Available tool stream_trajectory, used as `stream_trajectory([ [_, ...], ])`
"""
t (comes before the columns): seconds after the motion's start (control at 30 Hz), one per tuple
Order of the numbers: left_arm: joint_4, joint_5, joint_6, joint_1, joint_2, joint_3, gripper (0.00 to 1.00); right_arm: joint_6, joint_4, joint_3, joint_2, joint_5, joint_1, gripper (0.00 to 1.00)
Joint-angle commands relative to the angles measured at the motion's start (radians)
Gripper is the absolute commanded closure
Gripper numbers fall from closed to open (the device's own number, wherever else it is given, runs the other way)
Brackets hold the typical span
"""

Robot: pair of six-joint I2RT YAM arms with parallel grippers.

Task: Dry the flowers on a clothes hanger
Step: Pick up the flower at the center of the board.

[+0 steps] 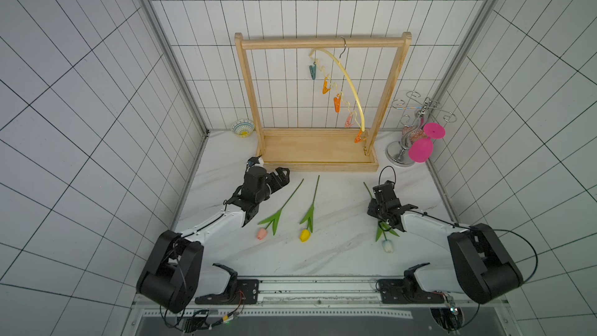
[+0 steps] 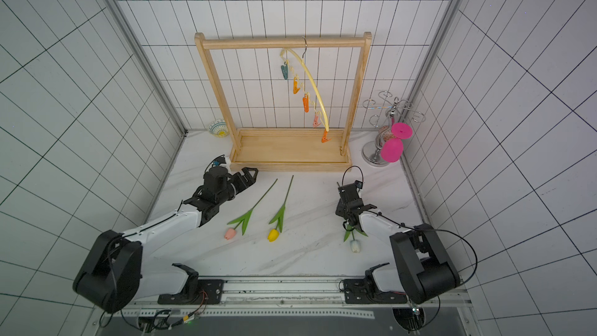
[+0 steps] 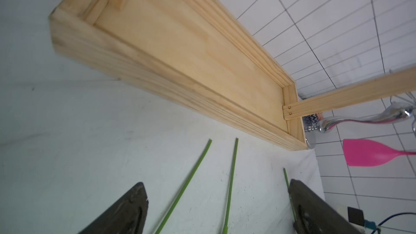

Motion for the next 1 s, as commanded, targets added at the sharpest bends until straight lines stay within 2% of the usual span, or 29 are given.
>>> stream_trajectory([
  [0.0,-0.089,-0.308,0.190,-0.115,-0.032,0.035,0.01,-0.004,-0.046,0.034,0.024,0.015,0.014,0.95],
  [0.13,-0.101,-0.327,0.179,-0.122,-0.044,0.033,0.01,-0.004,-0.037,0.027,0.018,0.013,0.014,1.00],
  [0.33,-0.071,-0.386,0.152,-0.122,-0.125,-0.022,0.01,-0.013,-0.030,0.015,-0.036,0.013,0.014,1.00],
  [0.47,0.024,-0.410,0.137,-0.120,-0.151,-0.083,0.01,-0.023,-0.021,0.016,-0.182,-0.088,0.015,1.00],
  [0.6,0.017,-0.559,0.036,-0.120,-0.159,-0.127,0.01,-0.066,0.136,-0.042,-0.406,-0.205,0.016,1.00],
  [0.67,0.069,-0.645,0.016,-0.119,-0.152,-0.165,0.01,-0.085,0.259,-0.104,-0.492,-0.196,0.016,1.00],
  [0.73,0.080,-0.661,-0.027,-0.105,-0.156,-0.188,0.01,-0.082,0.388,-0.178,-0.539,-0.128,0.015,1.00],
  [0.77,0.079,-0.611,-0.016,-0.089,-0.162,-0.192,0.01,-0.082,0.453,-0.215,-0.553,-0.088,0.015,1.00],
  [0.83,0.115,-0.407,0.052,-0.052,-0.171,-0.194,0.01,-0.099,0.542,-0.251,-0.568,-0.046,0.014,1.00],
  [0.97,0.284,-0.005,0.257,-0.073,-0.165,-0.190,0.01,-0.169,0.578,-0.204,-0.565,-0.107,0.014,1.00],
])
